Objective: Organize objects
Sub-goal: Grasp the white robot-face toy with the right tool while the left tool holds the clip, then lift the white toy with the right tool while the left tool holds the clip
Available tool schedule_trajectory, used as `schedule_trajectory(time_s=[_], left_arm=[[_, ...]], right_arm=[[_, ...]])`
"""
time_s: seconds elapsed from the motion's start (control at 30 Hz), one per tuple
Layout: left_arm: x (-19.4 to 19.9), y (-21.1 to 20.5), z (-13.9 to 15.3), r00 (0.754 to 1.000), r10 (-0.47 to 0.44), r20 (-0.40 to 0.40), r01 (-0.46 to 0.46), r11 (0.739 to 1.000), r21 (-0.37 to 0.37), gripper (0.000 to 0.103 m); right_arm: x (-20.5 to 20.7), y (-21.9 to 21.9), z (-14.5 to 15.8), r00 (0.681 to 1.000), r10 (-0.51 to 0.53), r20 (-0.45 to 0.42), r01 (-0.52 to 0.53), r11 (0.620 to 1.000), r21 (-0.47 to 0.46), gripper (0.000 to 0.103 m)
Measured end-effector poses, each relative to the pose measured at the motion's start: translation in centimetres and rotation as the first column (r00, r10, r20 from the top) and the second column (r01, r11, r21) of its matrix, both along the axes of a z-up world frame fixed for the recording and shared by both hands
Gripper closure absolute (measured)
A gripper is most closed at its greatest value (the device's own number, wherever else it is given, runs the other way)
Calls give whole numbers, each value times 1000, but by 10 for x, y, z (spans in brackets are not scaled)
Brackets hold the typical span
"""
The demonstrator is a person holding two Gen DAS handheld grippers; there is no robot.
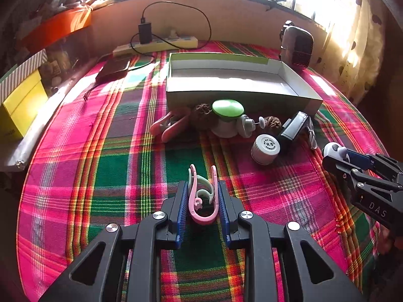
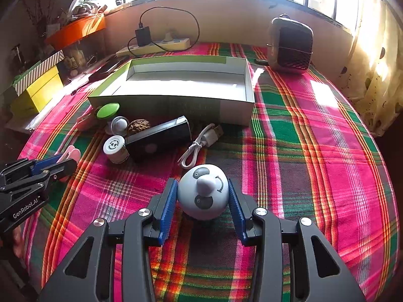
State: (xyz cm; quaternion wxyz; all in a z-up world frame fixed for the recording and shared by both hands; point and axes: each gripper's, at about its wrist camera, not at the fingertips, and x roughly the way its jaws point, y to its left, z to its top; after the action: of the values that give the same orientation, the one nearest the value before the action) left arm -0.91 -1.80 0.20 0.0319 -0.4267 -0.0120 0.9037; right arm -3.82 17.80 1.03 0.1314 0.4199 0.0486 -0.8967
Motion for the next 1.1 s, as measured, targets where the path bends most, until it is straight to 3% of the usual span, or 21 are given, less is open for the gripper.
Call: schedule_trajectory(time_s=[1.1], left_arm=[[4,15,-1,1000,-11,-10,10,1000,-24,82]], right_arm=[[3,-6,-6,1000,18,20,-18,1000,16,61]])
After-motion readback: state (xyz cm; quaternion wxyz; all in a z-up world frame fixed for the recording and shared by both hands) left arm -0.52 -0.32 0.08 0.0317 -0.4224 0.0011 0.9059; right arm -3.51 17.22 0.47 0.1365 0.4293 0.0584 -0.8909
